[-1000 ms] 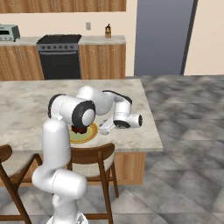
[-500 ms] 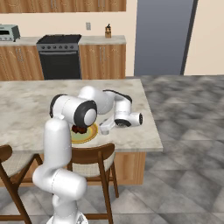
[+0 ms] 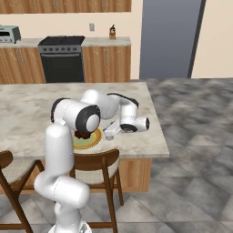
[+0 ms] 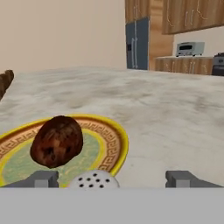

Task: Retrieve the shaker from the cabinet and place it next the steak on a plate on the dining table.

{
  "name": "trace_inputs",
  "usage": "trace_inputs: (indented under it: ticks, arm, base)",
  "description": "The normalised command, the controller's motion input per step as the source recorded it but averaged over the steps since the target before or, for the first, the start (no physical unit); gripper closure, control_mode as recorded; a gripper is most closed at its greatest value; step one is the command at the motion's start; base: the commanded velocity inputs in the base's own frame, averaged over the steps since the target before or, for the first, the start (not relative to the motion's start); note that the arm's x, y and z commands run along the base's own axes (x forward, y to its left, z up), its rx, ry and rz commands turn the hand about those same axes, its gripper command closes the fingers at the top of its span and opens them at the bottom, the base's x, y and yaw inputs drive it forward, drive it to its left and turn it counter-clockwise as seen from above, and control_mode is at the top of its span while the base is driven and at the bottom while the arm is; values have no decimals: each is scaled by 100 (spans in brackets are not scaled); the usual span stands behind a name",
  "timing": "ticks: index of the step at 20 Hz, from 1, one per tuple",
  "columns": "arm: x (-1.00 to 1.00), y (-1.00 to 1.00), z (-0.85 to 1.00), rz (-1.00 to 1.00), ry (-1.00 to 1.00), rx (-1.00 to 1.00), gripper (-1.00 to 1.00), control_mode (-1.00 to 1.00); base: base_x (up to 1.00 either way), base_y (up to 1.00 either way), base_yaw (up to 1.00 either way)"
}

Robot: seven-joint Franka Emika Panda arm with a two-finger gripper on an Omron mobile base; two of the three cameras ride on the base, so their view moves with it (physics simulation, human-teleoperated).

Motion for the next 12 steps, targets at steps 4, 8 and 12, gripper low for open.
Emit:
trace_inputs:
  ticks: [4,8,12]
  arm:
    - [-30,-7,26,0,-11,4,-100,-100]
    - [-11,-2,43,0,-10,3,-100,-100]
    - [-18,-13,74,0,-6,7,-100,-100]
  base:
    - [0,0,0]
    - [0,0,0]
    - [0,0,0]
